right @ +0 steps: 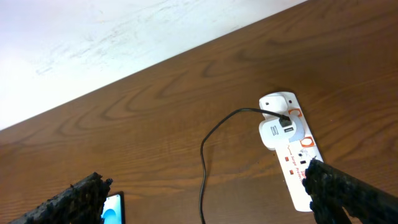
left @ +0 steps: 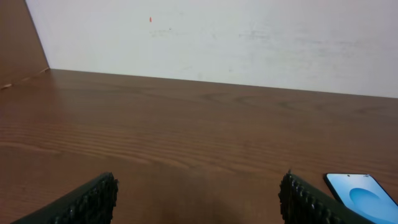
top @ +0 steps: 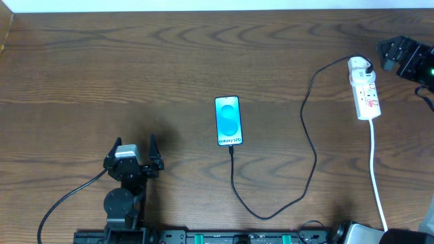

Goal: Plug charger to phone and switch on socket

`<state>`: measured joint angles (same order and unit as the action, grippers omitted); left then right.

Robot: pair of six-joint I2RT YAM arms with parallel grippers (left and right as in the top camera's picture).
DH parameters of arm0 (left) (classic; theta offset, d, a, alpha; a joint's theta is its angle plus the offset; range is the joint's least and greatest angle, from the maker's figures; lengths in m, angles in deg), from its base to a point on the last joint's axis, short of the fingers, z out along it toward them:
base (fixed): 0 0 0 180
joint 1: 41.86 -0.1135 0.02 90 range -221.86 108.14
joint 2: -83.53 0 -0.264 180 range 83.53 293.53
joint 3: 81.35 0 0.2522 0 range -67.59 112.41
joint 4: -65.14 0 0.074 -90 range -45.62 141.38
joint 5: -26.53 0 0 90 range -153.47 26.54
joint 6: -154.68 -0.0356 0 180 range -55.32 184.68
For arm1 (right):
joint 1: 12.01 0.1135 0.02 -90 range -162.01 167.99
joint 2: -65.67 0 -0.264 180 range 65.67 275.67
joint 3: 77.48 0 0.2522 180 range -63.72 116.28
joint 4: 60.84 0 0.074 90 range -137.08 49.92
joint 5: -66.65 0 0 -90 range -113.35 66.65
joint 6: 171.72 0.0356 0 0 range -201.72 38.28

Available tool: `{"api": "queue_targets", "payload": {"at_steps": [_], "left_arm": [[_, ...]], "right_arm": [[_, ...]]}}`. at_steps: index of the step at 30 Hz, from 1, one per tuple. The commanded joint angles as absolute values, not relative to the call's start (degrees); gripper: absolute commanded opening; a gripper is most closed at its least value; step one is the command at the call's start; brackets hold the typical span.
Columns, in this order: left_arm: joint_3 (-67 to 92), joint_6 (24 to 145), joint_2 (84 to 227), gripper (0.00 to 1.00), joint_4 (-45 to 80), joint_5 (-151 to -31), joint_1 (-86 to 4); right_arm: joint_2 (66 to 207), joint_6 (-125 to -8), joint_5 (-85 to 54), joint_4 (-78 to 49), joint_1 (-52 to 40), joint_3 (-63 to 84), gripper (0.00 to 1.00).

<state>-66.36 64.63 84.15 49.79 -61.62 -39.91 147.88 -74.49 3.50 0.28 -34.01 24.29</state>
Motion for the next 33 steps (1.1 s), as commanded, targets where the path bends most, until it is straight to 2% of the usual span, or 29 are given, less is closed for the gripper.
{"api": "queue_targets", "payload": {"at_steps": [1, 9, 16, 19, 21, 29, 33], "left_arm": [[-67.36, 63.86, 83.76, 0.83, 47.32, -61.09, -40.19], [-67.36, 63.84, 83.76, 0.83, 47.32, -61.09, -40.19], [-67.36, 63.84, 83.76, 0.83, 47.32, -61.09, -40.19], [-67.36, 63.86, 83.76, 0.83, 47.32, -61.09, -40.19], [-67.36, 63.84, 83.76, 0.83, 47.3, -61.09, -40.19], [-67.36, 63.86, 83.76, 0.83, 47.32, -61.09, -40.19], [-67.36, 63.84, 83.76, 0.83, 47.3, -61.09, -40.19]], "right_arm": [[147.42, -74.04, 3.98, 0.34, -33.66, 24.33, 0.99], [147.45, -74.12, 3.79, 0.36, -33.73, 24.33, 0.99], [147.05, -74.1, -5.63, 0.71, -33.64, 23.35, 0.99], [144.65, -74.06, -7.73, -1.25, -33.46, 17.38, 0.99], [141.89, -74.06, -7.8, -5.8, -33.07, 11.22, 0.99], [128.25, -74.04, -4.15, -36.9, -32.79, -20.72, 0.99], [122.81, -74.04, -3.27, -46.76, -32.79, -31.38, 0.99]]}}
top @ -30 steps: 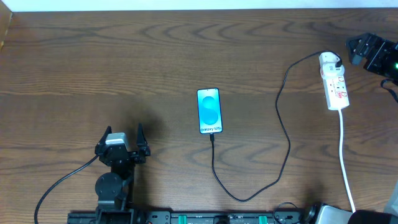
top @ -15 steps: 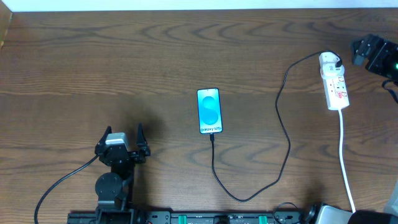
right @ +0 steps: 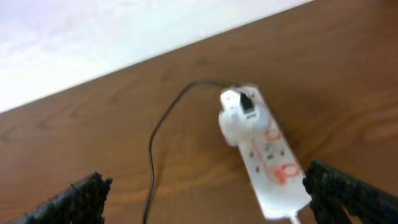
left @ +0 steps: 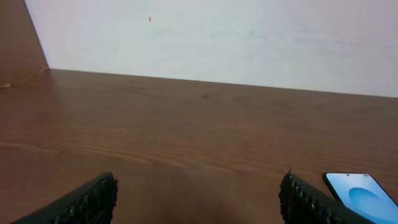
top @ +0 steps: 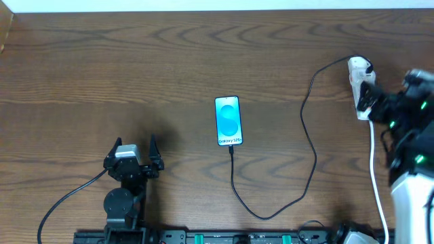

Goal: Plug charger to phone and switch on socket

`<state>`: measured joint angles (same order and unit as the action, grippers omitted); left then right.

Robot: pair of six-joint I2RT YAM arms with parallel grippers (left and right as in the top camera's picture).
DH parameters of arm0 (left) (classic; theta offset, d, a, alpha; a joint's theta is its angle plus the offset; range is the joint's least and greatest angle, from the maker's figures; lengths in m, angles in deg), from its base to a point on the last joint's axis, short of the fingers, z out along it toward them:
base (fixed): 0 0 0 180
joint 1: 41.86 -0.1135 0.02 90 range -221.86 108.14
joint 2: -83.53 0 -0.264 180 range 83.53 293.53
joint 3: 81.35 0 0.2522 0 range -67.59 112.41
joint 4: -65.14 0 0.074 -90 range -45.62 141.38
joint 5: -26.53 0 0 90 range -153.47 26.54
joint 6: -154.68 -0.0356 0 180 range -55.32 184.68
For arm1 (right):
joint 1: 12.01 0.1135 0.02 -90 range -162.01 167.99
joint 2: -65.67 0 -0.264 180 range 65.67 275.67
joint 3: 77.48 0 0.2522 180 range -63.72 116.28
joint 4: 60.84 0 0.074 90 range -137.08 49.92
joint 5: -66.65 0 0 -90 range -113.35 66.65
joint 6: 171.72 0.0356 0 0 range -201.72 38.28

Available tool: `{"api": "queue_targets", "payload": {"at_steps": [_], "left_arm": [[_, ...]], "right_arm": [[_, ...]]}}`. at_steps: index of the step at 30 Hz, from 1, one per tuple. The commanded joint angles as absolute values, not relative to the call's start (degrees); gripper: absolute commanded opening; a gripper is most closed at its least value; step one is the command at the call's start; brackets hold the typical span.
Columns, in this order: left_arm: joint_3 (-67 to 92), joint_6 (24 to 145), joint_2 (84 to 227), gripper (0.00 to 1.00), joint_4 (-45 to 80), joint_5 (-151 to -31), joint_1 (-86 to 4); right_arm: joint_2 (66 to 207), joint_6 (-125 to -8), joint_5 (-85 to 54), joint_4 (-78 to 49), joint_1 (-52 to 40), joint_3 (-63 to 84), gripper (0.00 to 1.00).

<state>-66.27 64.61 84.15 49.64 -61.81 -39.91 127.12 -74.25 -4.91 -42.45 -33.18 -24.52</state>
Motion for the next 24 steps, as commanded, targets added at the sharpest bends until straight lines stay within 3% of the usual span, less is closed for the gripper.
{"api": "queue_targets", "payload": {"at_steps": [1, 13, 24], "left_arm": [[-67.36, 63.86, 83.76, 0.83, 47.32, -61.09, -40.19], [-67.36, 63.86, 83.76, 0.83, 47.32, -61.09, -40.19], [-67.36, 63.86, 83.76, 0.83, 47.3, -61.09, -40.19]], "right_arm": [[121.7, -74.04, -3.3, -48.38, -32.79, -33.37, 0.99], [112.15, -74.04, -3.3, -61.34, -31.41, -50.94, 0.99], [103.69, -74.06, -4.28, -61.91, -31.41, -57.94, 0.99]]}}
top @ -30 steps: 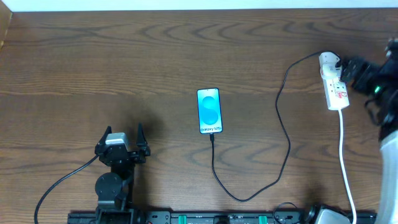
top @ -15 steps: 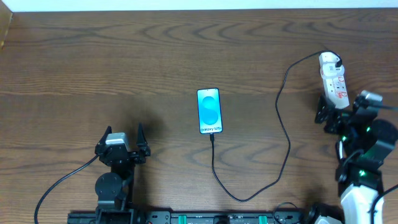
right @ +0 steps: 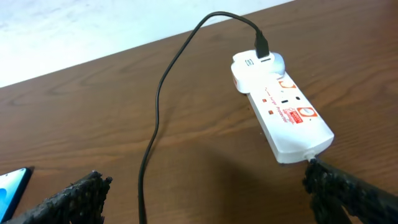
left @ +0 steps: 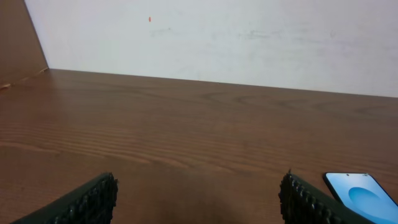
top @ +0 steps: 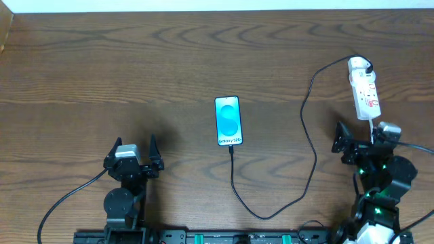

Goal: Plug charger to phone and switch on socket

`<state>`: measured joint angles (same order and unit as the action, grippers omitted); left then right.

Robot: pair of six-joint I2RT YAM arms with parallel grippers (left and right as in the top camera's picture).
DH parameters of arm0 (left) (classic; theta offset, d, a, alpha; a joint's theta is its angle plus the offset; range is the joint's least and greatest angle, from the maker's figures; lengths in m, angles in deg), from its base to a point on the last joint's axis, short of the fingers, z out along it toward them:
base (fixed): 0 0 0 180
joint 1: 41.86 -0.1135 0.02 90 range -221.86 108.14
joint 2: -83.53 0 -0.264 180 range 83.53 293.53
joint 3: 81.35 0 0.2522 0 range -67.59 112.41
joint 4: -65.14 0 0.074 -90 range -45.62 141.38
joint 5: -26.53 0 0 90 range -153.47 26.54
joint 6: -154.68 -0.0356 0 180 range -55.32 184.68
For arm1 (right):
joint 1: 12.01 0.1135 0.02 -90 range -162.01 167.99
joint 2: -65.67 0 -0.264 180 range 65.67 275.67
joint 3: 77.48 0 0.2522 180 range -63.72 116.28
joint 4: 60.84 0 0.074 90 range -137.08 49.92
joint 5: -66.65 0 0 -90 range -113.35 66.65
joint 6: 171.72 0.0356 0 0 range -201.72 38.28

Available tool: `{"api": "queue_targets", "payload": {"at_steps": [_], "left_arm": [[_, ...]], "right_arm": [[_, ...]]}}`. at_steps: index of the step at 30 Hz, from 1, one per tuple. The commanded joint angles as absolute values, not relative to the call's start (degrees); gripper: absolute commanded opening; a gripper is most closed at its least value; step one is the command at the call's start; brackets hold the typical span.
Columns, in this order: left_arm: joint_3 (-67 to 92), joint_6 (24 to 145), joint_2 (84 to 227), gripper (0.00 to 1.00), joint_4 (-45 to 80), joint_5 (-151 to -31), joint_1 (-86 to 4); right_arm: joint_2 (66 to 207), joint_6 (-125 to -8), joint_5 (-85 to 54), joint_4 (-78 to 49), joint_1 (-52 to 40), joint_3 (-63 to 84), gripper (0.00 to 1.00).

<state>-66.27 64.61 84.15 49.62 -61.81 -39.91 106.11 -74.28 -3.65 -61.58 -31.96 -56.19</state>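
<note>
The phone (top: 228,120) lies screen-up in the middle of the table, its screen lit blue, with the black charger cable (top: 308,146) plugged into its near end. The cable loops right and up to a white adapter in the white socket strip (top: 364,88) at the far right. My right gripper (top: 365,139) stands open on the near right, just below the strip (right: 283,113); its fingers (right: 81,196) hold nothing. My left gripper (top: 132,152) rests open at the near left, well away from the phone (left: 364,190).
A white lead (top: 378,186) runs from the strip down to the table's near edge, close by my right arm. The wall rises behind the table's far edge. A wooden panel (left: 15,43) borders the far left corner.
My right gripper has moved from beside the strip at the right edge to the near side of the table, below the strip. It stays open. The left arm, phone and cable are unchanged.
At first my right gripper hung open at the far right corner, beyond the strip. Then it was lower, right beside the strip's near end. Now it sits back near the table's front, open and empty. The phone stayed plugged in and lit throughout.
</note>
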Motion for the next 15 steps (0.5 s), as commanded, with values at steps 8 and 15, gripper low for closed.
{"api": "queue_targets", "payload": {"at_steps": [8, 15], "left_arm": [[-67.36, 63.84, 83.76, 0.83, 47.32, -61.09, -40.19], [-67.36, 63.84, 83.76, 0.83, 47.32, -61.09, -40.19]], "right_arm": [[96.8, -74.08, -9.11, -62.47, -29.92, -63.49, 0.99], [91.27, -74.1, -24.19, -59.87, -20.94, -63.4, 0.99]]}}
